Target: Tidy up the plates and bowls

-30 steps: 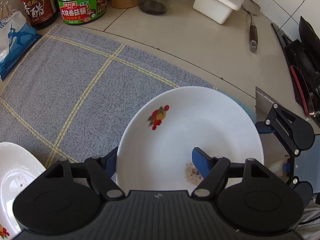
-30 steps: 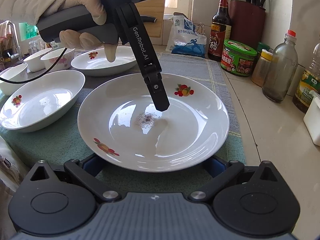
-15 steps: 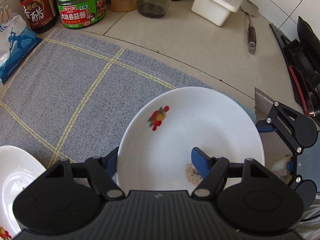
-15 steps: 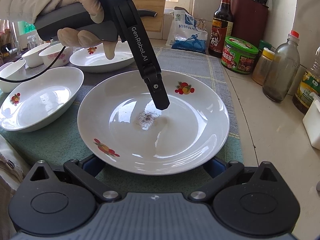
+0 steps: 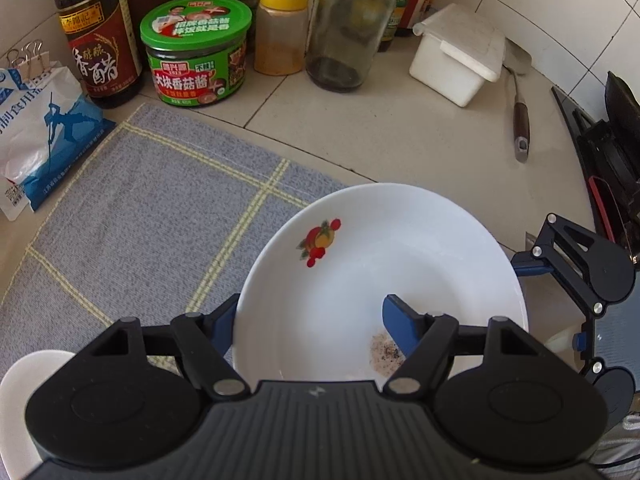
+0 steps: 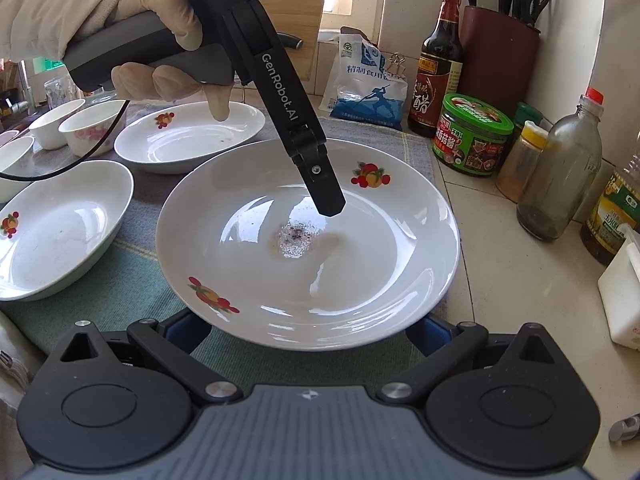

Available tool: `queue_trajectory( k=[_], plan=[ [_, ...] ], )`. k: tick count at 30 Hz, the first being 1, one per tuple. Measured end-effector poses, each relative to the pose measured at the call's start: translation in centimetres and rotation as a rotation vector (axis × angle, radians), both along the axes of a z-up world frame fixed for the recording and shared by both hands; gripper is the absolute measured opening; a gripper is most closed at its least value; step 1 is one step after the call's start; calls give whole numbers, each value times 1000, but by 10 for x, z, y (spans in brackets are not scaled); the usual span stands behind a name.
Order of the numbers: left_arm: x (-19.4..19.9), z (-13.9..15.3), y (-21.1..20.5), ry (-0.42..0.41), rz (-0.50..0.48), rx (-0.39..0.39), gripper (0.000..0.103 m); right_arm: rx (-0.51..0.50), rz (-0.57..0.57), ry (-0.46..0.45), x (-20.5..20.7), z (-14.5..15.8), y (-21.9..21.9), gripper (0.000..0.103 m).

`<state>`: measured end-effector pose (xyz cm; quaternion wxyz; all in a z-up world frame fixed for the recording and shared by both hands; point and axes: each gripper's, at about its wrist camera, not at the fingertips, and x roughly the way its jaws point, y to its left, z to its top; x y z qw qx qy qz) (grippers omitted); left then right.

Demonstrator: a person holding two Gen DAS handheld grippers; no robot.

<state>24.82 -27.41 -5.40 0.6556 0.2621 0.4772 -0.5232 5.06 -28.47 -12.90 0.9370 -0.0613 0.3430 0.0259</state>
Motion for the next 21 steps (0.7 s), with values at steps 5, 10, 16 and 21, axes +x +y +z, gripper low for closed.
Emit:
queue_trajectory(
  k=[5,10,16,21],
  plan=[
    [19,-2,-15,-16,8,-12,73,-20,-17,2,20,-3,-14,103],
    [35,-9,-25,-17,18,-23,73,-21,-34,8,36,-5,-21,103],
    [44,-14,-34,-25,24,-36,73,6,-61,20,50,-9,-30,103],
    [46,-17,-38,-29,24,-38,73,10,-70,22,53,-10,-33,103]
  ],
)
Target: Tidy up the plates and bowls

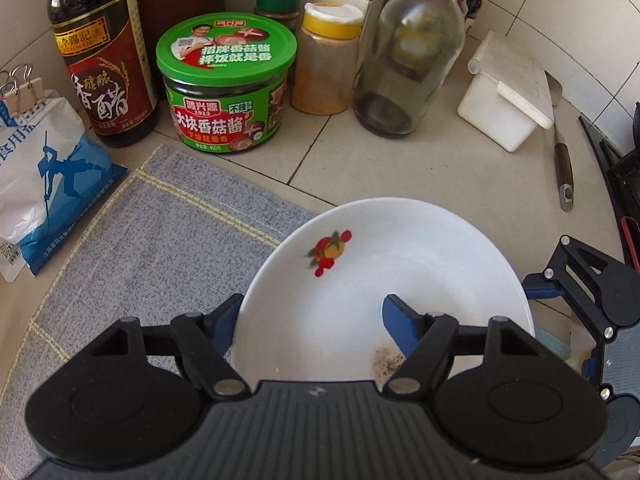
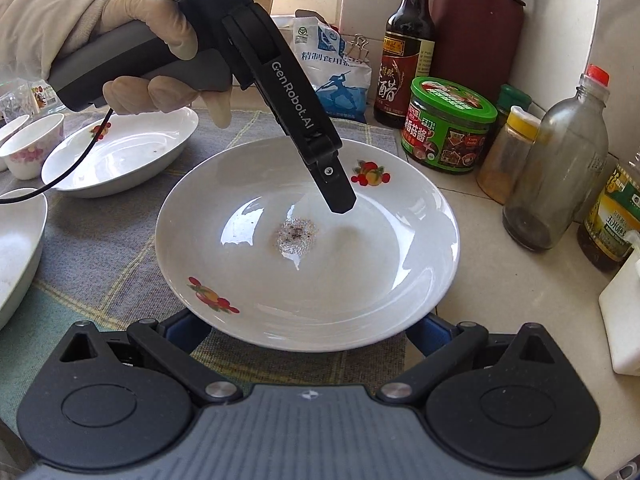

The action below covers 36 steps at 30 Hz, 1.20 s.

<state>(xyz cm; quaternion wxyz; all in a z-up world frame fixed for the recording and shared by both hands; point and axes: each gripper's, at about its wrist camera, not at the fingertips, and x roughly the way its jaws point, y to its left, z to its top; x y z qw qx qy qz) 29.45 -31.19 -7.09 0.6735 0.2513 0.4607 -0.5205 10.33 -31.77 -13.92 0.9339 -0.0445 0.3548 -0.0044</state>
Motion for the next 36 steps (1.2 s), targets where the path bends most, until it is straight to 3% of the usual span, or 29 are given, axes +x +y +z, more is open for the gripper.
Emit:
queue_trajectory(
  k=[11,21,27,36],
  plan=[
    [4,-5,-7,-11,23,-9,74,14,-25,-7,3,-4,-3,103],
    [-11,21,15,-86,58,-52,81,83,-97,-34,-25,-2,-1,103],
    [-40,49,41,-126,101,-113,86,123,-127,-84,-52,6,9,103],
    [-107,73,85,-235,161,-128,89,134,-39,-109,-73,9,30,103]
  ],
)
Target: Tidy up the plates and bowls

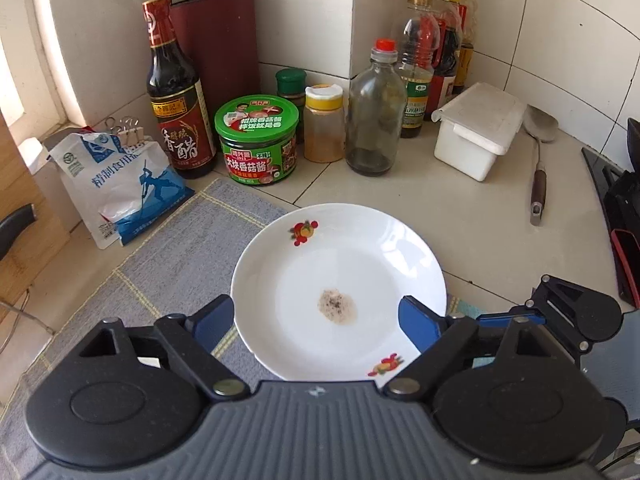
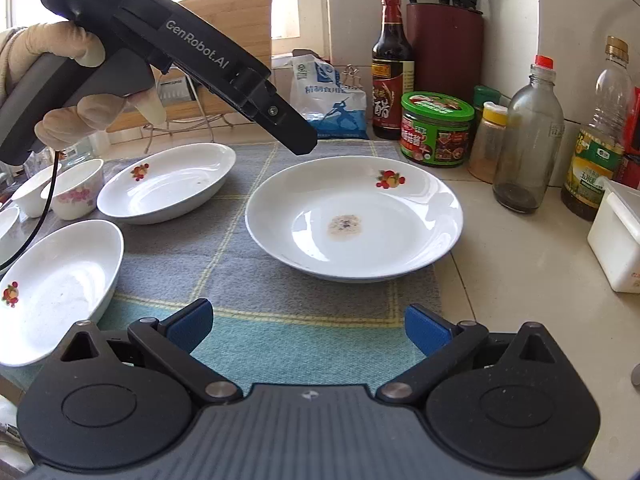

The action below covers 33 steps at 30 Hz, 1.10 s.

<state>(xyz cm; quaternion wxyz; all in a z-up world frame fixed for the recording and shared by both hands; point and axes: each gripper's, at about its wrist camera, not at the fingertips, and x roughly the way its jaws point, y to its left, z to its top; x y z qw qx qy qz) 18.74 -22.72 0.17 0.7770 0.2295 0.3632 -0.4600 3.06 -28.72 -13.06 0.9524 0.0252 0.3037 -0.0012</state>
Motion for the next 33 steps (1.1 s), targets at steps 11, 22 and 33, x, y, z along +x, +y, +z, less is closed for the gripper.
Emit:
queue_trajectory(
  k=[11,22,33],
  plan=[
    [-73,10,58,-63,142,-22,89,-31,165,1,-15,-5,34,103],
    [-139,-2,139,-42,413,-72,89,-69,242,24,-27,-4,52,103],
    [-180,-29,209,2,586,-11,90,-51,216,69,-9,6,65,103]
  ],
)
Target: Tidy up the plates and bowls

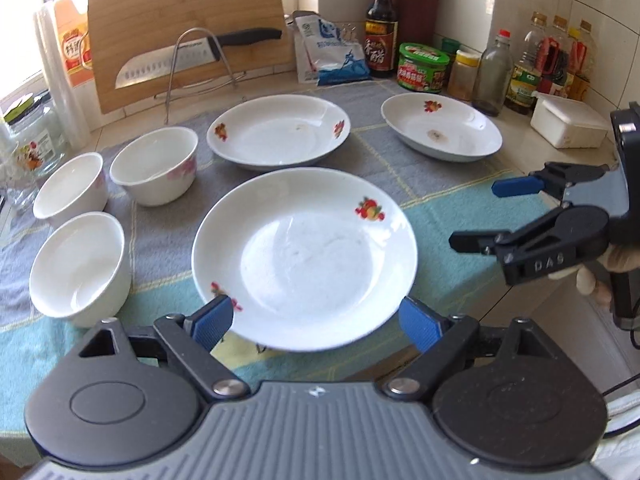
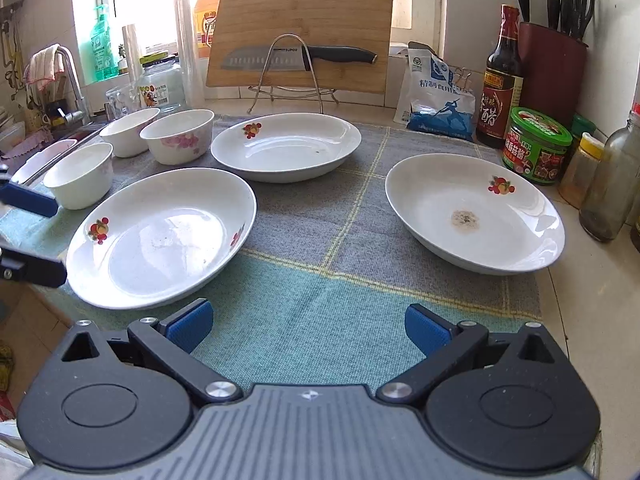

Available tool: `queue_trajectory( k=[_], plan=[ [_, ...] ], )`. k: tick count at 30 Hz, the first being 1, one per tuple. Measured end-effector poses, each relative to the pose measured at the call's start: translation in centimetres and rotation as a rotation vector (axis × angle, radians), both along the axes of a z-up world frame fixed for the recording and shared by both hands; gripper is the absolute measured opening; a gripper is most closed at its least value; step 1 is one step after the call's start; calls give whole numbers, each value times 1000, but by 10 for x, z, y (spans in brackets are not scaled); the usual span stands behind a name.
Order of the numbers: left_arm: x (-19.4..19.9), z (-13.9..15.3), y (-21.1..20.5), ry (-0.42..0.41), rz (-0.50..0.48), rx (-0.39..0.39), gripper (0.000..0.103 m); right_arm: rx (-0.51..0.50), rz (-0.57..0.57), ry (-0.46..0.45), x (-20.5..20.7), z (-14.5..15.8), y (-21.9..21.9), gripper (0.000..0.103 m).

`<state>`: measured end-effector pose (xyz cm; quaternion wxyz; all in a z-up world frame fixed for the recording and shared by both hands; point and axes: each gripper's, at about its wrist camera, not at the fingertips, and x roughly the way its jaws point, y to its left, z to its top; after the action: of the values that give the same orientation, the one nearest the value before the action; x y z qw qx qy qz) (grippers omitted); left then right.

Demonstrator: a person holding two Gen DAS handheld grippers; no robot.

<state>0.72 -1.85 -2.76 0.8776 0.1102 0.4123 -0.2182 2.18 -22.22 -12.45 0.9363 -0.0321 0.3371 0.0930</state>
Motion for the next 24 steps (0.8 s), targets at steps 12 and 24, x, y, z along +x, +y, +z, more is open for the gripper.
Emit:
queue_trajectory(
  k=[12,24],
  plan=[
    [14,-41,43,41,-64,36,90,57,-7,65,43,8,36,103],
    [46,-59,37,25,-267,16,100,129,-4,206,72,-8,65,103]
  ],
)
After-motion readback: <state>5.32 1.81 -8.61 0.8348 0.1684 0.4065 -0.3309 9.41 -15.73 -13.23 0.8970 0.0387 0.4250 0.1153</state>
